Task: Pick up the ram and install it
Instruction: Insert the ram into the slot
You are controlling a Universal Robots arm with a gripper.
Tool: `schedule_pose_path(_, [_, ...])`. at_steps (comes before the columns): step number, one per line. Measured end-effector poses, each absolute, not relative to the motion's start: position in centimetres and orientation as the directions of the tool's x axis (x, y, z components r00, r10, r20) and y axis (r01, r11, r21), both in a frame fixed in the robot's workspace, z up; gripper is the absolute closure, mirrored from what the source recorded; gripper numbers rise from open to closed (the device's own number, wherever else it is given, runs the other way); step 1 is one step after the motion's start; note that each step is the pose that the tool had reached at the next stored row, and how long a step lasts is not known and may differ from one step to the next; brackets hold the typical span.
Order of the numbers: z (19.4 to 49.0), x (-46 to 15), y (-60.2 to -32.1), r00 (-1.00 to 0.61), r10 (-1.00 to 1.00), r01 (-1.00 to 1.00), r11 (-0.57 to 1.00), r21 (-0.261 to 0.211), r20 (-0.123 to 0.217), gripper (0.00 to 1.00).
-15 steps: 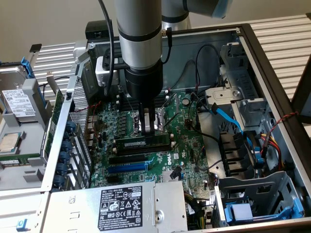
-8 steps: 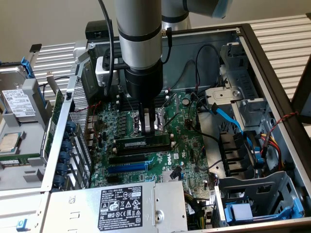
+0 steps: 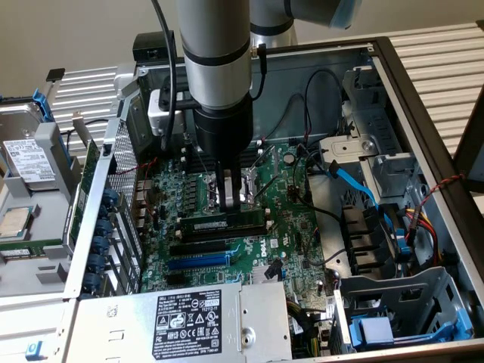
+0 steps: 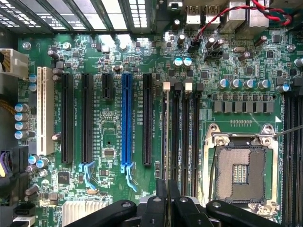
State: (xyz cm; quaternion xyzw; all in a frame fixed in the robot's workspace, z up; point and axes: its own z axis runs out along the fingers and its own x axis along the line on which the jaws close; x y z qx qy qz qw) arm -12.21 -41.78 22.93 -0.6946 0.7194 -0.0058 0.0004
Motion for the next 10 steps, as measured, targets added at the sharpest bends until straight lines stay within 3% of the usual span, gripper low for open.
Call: schedule_pose_path(10, [22.74, -12.26, -41.79, -0.035, -0.999, -0.999, 0.035, -0.011, 0.008, 0.87])
